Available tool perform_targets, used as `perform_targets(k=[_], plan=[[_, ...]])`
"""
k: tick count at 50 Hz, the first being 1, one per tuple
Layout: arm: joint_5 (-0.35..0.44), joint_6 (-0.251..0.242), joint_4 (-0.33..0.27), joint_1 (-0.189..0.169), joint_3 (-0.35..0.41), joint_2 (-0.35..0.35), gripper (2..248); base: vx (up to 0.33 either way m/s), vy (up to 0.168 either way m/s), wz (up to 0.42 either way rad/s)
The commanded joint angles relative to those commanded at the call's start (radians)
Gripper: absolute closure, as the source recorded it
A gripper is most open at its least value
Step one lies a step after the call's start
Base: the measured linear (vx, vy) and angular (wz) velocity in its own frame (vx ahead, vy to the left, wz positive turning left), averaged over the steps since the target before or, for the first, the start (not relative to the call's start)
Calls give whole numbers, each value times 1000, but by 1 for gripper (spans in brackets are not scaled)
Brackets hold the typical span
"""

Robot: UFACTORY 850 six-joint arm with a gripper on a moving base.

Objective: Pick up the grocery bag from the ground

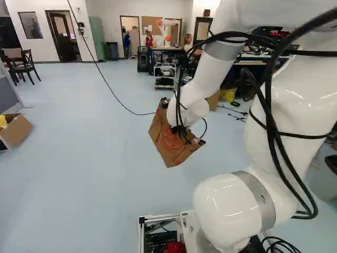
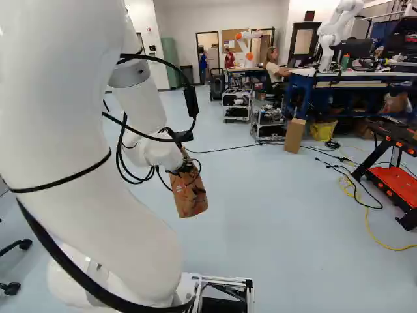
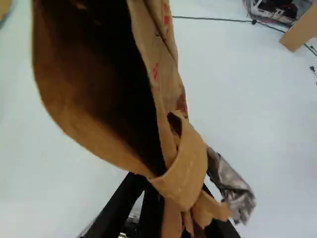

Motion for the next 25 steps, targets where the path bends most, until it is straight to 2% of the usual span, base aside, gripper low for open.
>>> perform_targets(k=[25], plan=[[238,0,55,-39,140,143,229,0,0,0]])
